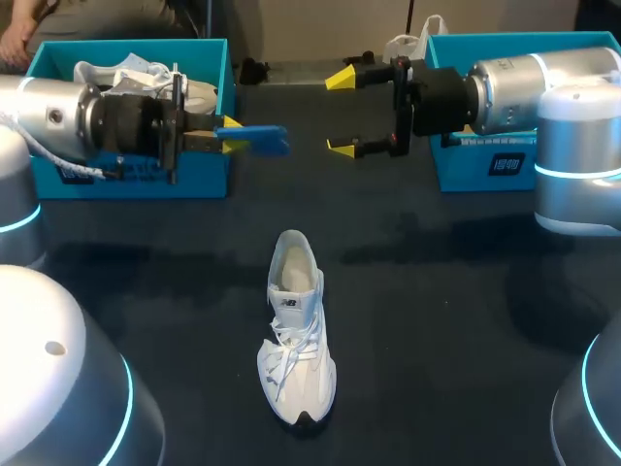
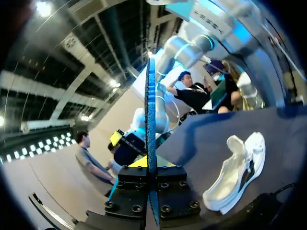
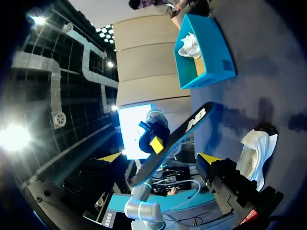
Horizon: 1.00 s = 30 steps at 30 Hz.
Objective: Take the shoe out of the shoebox, open the shoe tongue, remove and reinsert the insole, then place the shoe into the shoebox
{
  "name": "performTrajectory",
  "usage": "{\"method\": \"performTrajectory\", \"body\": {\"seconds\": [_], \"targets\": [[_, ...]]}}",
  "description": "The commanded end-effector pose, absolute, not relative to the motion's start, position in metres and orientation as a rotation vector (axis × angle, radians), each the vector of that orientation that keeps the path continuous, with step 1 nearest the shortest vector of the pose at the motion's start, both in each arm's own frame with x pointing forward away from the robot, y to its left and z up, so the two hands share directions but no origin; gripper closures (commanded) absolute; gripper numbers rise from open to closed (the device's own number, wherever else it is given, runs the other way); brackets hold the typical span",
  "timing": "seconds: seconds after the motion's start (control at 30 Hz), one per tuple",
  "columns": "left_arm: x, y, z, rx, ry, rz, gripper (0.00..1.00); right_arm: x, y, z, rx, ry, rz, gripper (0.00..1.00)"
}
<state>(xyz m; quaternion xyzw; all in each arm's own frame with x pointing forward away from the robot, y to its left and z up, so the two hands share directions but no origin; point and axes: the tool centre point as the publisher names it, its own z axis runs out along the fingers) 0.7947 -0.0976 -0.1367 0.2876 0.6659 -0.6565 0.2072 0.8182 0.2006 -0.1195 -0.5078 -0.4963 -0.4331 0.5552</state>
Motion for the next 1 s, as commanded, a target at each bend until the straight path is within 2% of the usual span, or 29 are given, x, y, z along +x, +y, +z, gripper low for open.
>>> {"method": "performTrajectory", "body": {"seconds": [0.03,0.4,0.87,1.0], "targets": [[0.794,-0.094,-0.136,0.536,2.092,-2.014,1.0,0.818,0.201,-0.119,-1.204,-1.175,-1.021,0.0],[0.793,-0.093,-0.134,0.506,2.111,-2.019,1.0,0.818,0.201,-0.119,-1.204,-1.175,-1.021,0.0],[0.792,-0.095,-0.14,-0.465,2.447,-2.154,1.0,0.818,0.201,-0.119,-1.204,-1.175,-1.021,0.0],[0.791,-0.096,-0.14,-0.355,2.342,-1.993,1.0,0.818,0.201,-0.119,-1.204,-1.175,-1.021,0.0]]}}
